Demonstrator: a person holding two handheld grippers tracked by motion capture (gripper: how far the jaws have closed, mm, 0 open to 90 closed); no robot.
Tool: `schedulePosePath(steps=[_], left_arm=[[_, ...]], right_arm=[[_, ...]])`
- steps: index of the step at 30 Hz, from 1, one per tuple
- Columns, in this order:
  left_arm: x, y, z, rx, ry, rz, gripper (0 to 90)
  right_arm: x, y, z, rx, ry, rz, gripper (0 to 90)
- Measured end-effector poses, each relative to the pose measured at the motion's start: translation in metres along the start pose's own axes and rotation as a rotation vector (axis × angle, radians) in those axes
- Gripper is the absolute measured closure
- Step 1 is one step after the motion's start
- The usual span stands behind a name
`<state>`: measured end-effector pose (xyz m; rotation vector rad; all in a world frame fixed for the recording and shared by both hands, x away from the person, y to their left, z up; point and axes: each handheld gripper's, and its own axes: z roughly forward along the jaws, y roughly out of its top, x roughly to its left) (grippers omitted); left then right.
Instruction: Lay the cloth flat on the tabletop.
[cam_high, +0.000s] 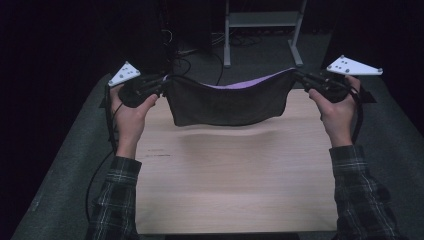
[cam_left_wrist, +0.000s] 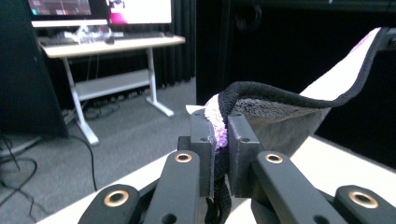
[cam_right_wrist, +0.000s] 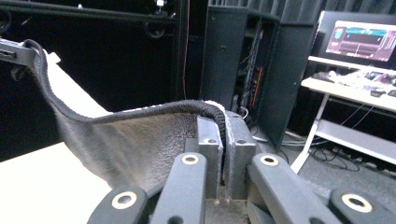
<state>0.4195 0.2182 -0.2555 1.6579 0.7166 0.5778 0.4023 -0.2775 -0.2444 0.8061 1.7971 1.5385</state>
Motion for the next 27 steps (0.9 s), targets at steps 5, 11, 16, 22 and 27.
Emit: schedulePosePath(steps=[5,11,16,22,27], left_arm=[[0.007,-0.035,0.012,0.101,-0.01,-0.048,83.2],[0.006,-0.051,0.014,0.151,-0.03,-0.061,83.1],[0.0,-0.062,0.01,0.175,-0.05,-0.069,83.0],[-0.01,-0.078,0.003,0.216,-0.077,-0.086,82.9],[-0.017,-0.09,-0.004,0.244,-0.093,-0.101,82.9]], right_arm=[[0.0,-0.04,0.008,0.082,0.012,0.04,86.3],[0.002,-0.059,0.008,0.112,0.028,0.053,86.3],[0.007,-0.072,0.003,0.12,0.047,0.061,86.2],[0.017,-0.088,-0.005,0.15,0.074,0.059,86.2],[0.024,-0.101,-0.013,0.176,0.093,0.06,86.2]])
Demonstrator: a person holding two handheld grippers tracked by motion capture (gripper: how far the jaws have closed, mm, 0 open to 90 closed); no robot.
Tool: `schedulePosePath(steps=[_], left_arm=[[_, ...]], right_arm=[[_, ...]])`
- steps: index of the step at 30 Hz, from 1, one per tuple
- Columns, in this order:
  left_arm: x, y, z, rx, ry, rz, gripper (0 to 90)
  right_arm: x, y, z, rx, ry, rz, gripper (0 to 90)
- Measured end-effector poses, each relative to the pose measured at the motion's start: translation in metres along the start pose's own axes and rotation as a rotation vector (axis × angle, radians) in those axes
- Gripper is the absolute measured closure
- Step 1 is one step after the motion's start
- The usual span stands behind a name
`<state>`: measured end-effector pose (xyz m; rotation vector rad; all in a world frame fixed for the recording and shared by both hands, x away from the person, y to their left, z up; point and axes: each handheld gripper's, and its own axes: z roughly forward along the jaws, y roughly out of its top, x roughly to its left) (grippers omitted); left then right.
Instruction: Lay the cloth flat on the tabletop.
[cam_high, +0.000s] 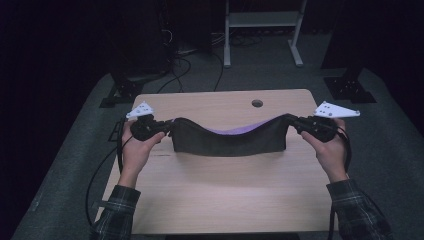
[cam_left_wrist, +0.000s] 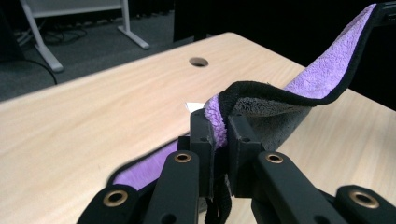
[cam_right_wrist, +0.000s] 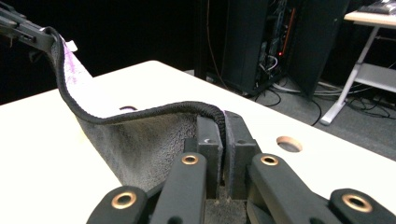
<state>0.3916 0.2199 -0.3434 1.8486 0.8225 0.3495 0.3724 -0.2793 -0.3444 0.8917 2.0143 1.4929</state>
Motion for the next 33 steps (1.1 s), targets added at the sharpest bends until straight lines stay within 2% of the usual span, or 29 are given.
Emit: schedulePosePath(steps=[9,12,13,14,15,16,17,18,19,20,21,23,25,28,29,30,33], left_arm=[[-0.013,-0.027,-0.01,0.04,-0.022,-0.012,82.7],[-0.021,-0.043,-0.014,0.065,-0.039,-0.022,82.7],[-0.021,-0.043,-0.014,0.065,-0.039,-0.022,82.6],[-0.026,-0.051,-0.016,0.076,-0.046,-0.025,82.6],[-0.026,-0.051,-0.016,0.076,-0.046,-0.025,82.6],[-0.029,-0.06,-0.019,0.088,-0.05,-0.03,82.5],[-0.029,-0.06,-0.019,0.088,-0.05,-0.03,82.5],[-0.032,-0.069,-0.021,0.098,-0.058,-0.04,82.5],[-0.032,-0.069,-0.021,0.098,-0.058,-0.04,82.5],[-0.035,-0.078,-0.023,0.11,-0.062,-0.045,82.5],[-0.035,-0.078,-0.023,0.11,-0.062,-0.045,82.4],[-0.04,-0.091,-0.025,0.128,-0.073,-0.059,82.3],[-0.041,-0.095,-0.025,0.137,-0.078,-0.063,82.2],[-0.047,-0.11,-0.03,0.167,-0.089,-0.079,82.0],[-0.047,-0.11,-0.03,0.167,-0.089,-0.079,82.0],[-0.05,-0.117,-0.033,0.181,-0.094,-0.087,81.9],[-0.054,-0.124,-0.036,0.193,-0.097,-0.096,81.5]], right_arm=[[0.012,-0.026,-0.016,0.04,0.026,0.008,86.2],[0.019,-0.041,-0.024,0.071,0.038,0.016,86.2],[0.019,-0.041,-0.024,0.071,0.038,0.016,86.2],[0.022,-0.049,-0.028,0.085,0.047,0.021,86.2],[0.022,-0.049,-0.028,0.085,0.047,0.021,86.2],[0.027,-0.056,-0.031,0.105,0.054,0.021,86.1],[0.027,-0.056,-0.031,0.105,0.054,0.021,86.1],[0.031,-0.064,-0.034,0.124,0.064,0.026,86.2],[0.031,-0.064,-0.034,0.124,0.064,0.026,86.2],[0.034,-0.071,-0.037,0.141,0.072,0.032,86.2],[0.036,-0.074,-0.038,0.148,0.074,0.03,86.2],[0.039,-0.08,-0.04,0.165,0.083,0.033,86.1],[0.04,-0.083,-0.042,0.179,0.08,0.03,86.1],[0.044,-0.094,-0.048,0.211,0.086,0.03,86.1],[0.044,-0.094,-0.048,0.211,0.086,0.03,86.1],[0.047,-0.099,-0.051,0.226,0.096,0.035,86.1],[0.051,-0.104,-0.053,0.24,0.107,0.035,86.1]])
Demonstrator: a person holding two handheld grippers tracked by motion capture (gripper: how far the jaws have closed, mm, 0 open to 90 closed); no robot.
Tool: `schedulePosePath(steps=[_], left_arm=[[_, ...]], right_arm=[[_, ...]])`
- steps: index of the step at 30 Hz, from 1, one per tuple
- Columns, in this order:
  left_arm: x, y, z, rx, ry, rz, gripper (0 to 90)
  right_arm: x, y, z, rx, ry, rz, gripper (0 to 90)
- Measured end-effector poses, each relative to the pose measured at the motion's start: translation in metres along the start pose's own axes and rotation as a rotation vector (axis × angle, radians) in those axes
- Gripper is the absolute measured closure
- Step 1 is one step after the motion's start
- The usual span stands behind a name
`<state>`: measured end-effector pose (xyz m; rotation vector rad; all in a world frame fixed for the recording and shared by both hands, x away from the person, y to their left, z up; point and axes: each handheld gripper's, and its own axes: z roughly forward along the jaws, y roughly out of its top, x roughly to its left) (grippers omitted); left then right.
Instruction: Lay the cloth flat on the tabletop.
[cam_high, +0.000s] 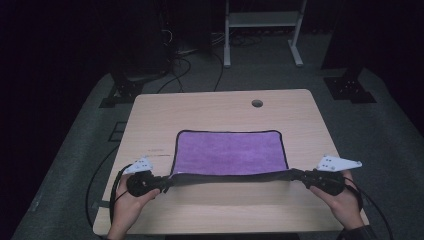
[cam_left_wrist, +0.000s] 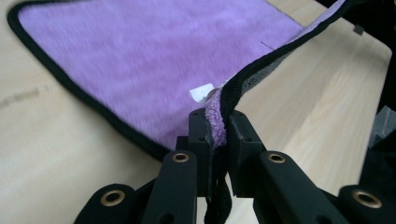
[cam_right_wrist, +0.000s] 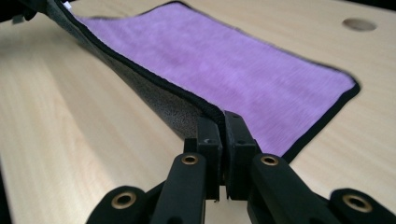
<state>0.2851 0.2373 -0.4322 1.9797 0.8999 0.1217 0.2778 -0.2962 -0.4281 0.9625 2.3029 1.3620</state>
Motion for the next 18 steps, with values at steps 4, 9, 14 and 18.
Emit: schedulePosePath(steps=[4,9,14,18], left_arm=[[-0.005,-0.012,0.001,0.036,-0.005,-0.013,79.8],[-0.007,-0.022,0.006,0.108,0.001,-0.005,74.7],[-0.007,-0.018,0.0,0.072,0.013,-0.007,57.3],[-0.005,-0.016,-0.007,0.037,0.033,-0.003,52.8]], right_arm=[[0.008,-0.014,0.0,0.056,0.028,0.004,86.0],[0.011,-0.027,0.002,0.116,0.062,0.017,83.6],[0.009,-0.029,0.001,0.102,0.085,0.031,64.5],[0.005,-0.023,-0.007,0.034,0.097,0.033,56.7]])
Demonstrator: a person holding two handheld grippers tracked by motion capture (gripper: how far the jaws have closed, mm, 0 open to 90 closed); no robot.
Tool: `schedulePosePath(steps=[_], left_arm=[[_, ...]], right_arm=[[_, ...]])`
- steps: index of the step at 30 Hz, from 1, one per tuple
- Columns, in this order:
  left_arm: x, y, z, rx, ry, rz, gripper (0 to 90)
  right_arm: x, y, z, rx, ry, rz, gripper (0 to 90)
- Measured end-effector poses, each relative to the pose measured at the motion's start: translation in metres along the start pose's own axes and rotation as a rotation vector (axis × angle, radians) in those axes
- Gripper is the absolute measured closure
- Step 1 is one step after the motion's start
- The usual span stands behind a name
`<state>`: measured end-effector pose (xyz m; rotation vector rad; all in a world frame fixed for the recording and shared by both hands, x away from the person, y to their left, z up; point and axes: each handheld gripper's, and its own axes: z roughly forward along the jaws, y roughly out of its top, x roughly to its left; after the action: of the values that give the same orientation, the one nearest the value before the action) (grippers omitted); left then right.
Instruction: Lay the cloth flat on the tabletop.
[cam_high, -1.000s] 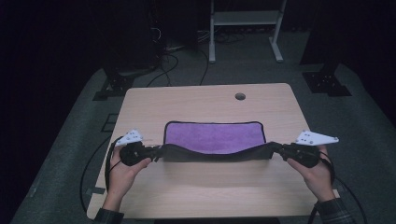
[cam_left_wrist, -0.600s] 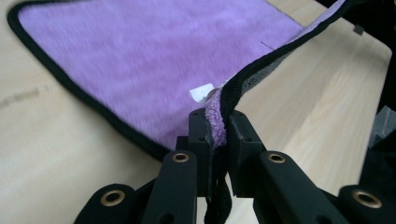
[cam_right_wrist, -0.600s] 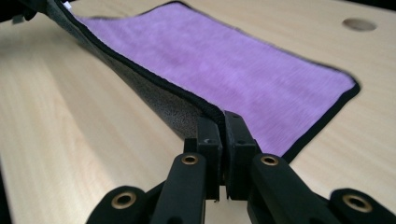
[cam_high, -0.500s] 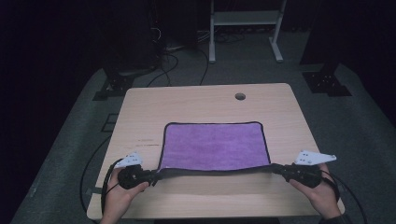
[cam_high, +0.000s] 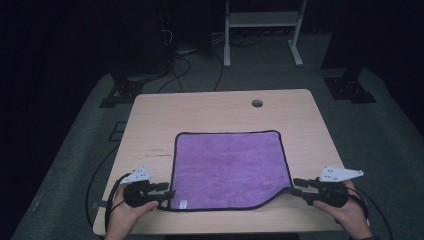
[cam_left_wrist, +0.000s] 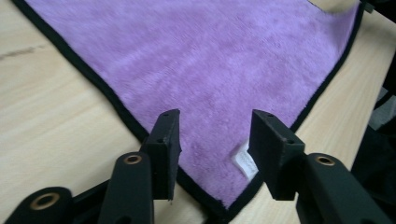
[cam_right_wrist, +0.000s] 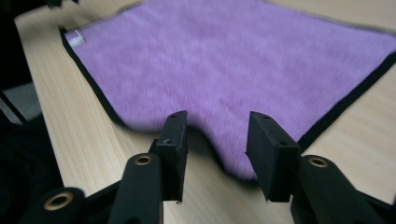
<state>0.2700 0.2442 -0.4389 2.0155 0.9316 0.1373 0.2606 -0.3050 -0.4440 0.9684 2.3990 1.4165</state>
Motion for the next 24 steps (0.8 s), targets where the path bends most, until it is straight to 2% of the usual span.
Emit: schedulePosePath(steps=[2,3,5,6,8,9,10,11,12,13,14,15,16,17,18,19,21,23,24], left_arm=[[0.003,0.001,0.0,-0.018,0.013,0.003,49.8],[0.004,0.001,0.001,-0.013,0.02,0.008,49.5],[0.008,0.004,0.005,-0.019,0.054,0.031,48.6],[0.008,0.004,0.005,-0.019,0.054,0.031,48.6],[0.012,0.006,0.008,-0.033,0.071,0.033,48.5],[0.016,0.01,0.011,-0.037,0.091,0.042,48.4],[0.016,0.01,0.011,-0.037,0.091,0.042,48.5],[0.019,0.013,0.014,-0.035,0.116,0.03,48.8],[0.019,0.013,0.014,-0.035,0.116,0.03,49.4],[0.023,0.016,0.018,-0.04,0.135,0.025,49.6],[0.023,0.016,0.018,-0.04,0.135,0.025,50.0],[0.028,0.018,0.023,-0.037,0.159,0.024,50.1],[0.028,0.018,0.023,-0.037,0.159,0.024,50.1],[0.032,0.021,0.028,-0.037,0.186,0.031,50.1],[0.032,0.021,0.028,-0.037,0.186,0.031,50.1],[0.036,0.024,0.034,-0.034,0.192,0.036,50.1],[0.038,0.025,0.038,-0.031,0.202,0.035,50.1],[0.043,0.029,0.046,-0.024,0.223,0.03,49.2],[0.043,0.029,0.046,-0.024,0.223,0.03,49.1]], right_arm=[[-0.003,0.003,-0.004,-0.03,-0.018,0.005,52.3],[-0.01,0.005,-0.006,-0.044,-0.061,0.003,48.9],[-0.019,0.007,-0.006,-0.053,-0.113,0.012,45.0],[-0.019,0.007,-0.006,-0.053,-0.113,0.012,45.0],[-0.03,0.007,-0.003,-0.047,-0.184,0.022,40.7],[-0.041,0.007,0.002,-0.036,-0.232,0.04,39.9],[-0.047,0.007,0.005,-0.02,-0.264,0.045,39.1],[-0.052,0.007,0.009,-0.004,-0.296,0.039,38.1],[-0.052,0.007,0.009,-0.004,-0.296,0.039,38.1],[-0.062,0.007,0.017,0.016,-0.333,0.049,37.1],[-0.062,0.007,0.017,0.016,-0.333,0.049,37.1],[-0.069,0.007,0.024,0.039,-0.351,0.053,36.2],[-0.072,0.006,0.028,0.053,-0.357,0.058,36.5],[-0.075,0.005,0.031,0.07,-0.361,0.056,37.4],[-0.075,0.005,0.031,0.07,-0.361,0.056,37.4],[-0.08,0.004,0.035,0.093,-0.374,0.058,37.3],[-0.082,0.003,0.036,0.094,-0.381,0.063,37.2],[-0.087,0.002,0.036,0.086,-0.396,0.095,36.0],[-0.087,0.002,0.036,0.086,-0.396,0.095,36.0]])
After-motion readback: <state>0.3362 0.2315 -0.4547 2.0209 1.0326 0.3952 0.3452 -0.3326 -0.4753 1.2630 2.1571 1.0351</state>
